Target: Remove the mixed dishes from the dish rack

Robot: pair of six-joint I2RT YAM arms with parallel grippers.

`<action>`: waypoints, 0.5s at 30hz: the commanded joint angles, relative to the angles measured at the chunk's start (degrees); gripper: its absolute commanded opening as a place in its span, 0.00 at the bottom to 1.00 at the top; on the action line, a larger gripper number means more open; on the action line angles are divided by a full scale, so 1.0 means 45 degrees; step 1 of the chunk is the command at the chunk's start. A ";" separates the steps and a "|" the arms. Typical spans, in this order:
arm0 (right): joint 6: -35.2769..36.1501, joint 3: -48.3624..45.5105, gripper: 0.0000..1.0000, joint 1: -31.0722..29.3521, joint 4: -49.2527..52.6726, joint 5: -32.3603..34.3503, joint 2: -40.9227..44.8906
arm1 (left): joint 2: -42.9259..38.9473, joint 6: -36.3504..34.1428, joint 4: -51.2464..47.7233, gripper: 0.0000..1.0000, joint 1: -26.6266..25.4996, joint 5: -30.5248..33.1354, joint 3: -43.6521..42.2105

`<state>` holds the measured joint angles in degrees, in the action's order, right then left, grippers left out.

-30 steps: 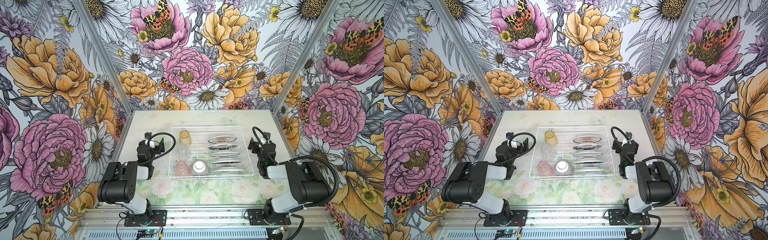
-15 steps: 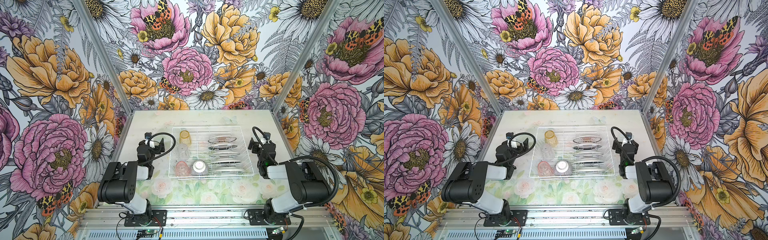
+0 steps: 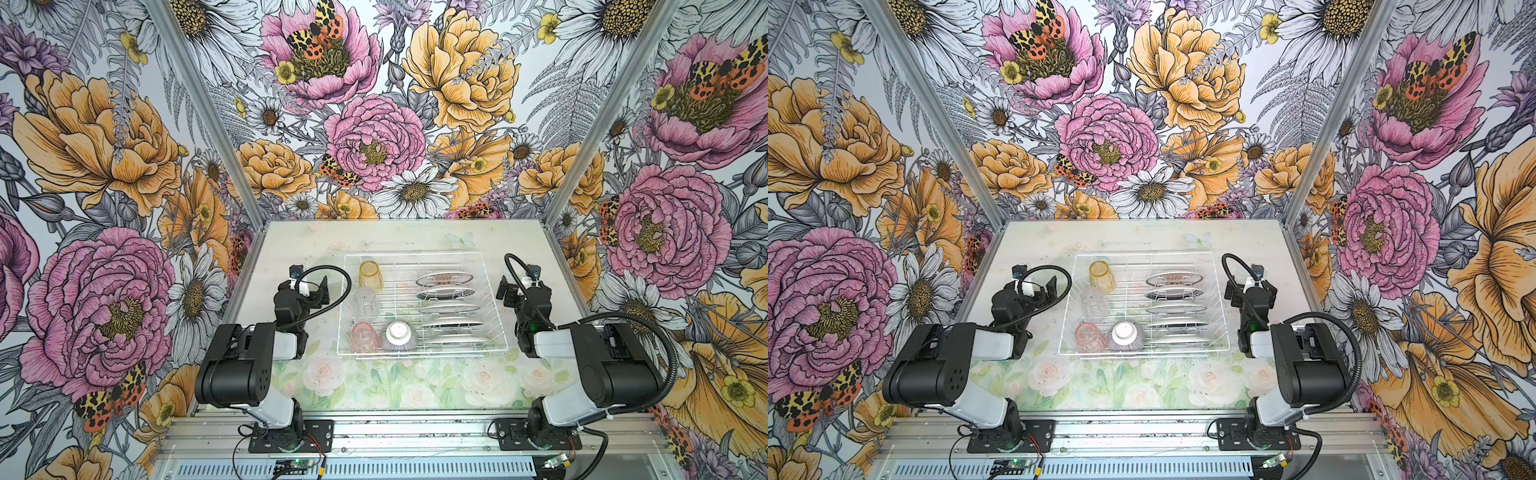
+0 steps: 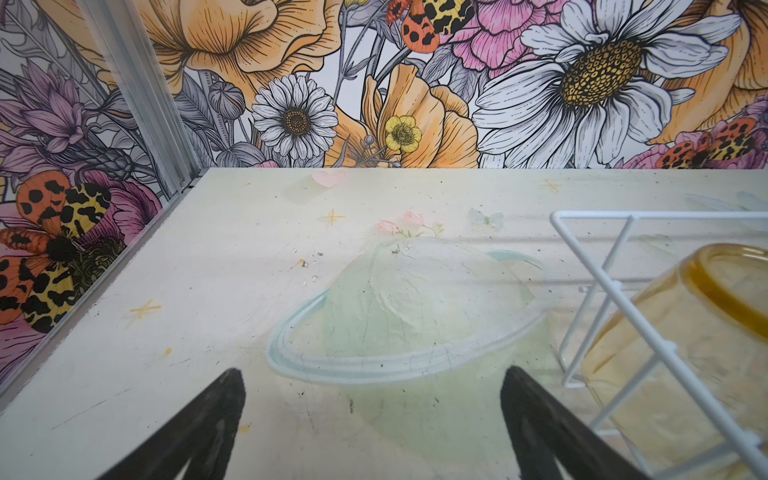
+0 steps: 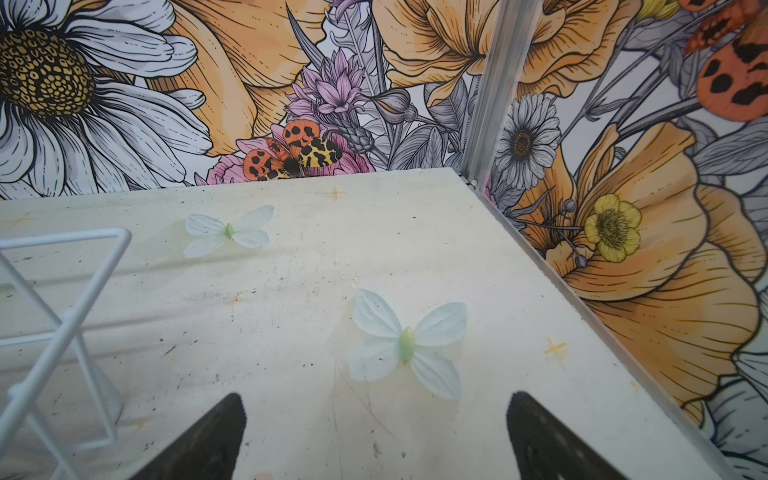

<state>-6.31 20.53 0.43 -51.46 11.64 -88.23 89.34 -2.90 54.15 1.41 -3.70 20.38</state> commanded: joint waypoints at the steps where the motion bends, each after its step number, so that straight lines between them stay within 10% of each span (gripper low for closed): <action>1: 0.0080 0.0259 0.99 0.0008 -0.0126 -0.0133 -0.0043 | -0.0124 0.0280 -0.0193 0.87 0.0381 -0.0976 0.0363; 7: 0.0037 0.0205 0.96 0.0060 -0.0195 -0.0256 -0.0006 | -0.1839 -0.0245 -0.5712 0.57 -0.0063 -0.0703 0.2595; 15: -0.0140 0.0321 0.74 0.0292 0.0225 -0.0660 0.0214 | -0.2587 -0.0119 -1.0335 0.51 -0.4880 0.2455 0.6440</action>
<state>-6.39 20.56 1.10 -51.37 10.15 -88.20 76.55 -2.55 19.86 -14.48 0.30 45.32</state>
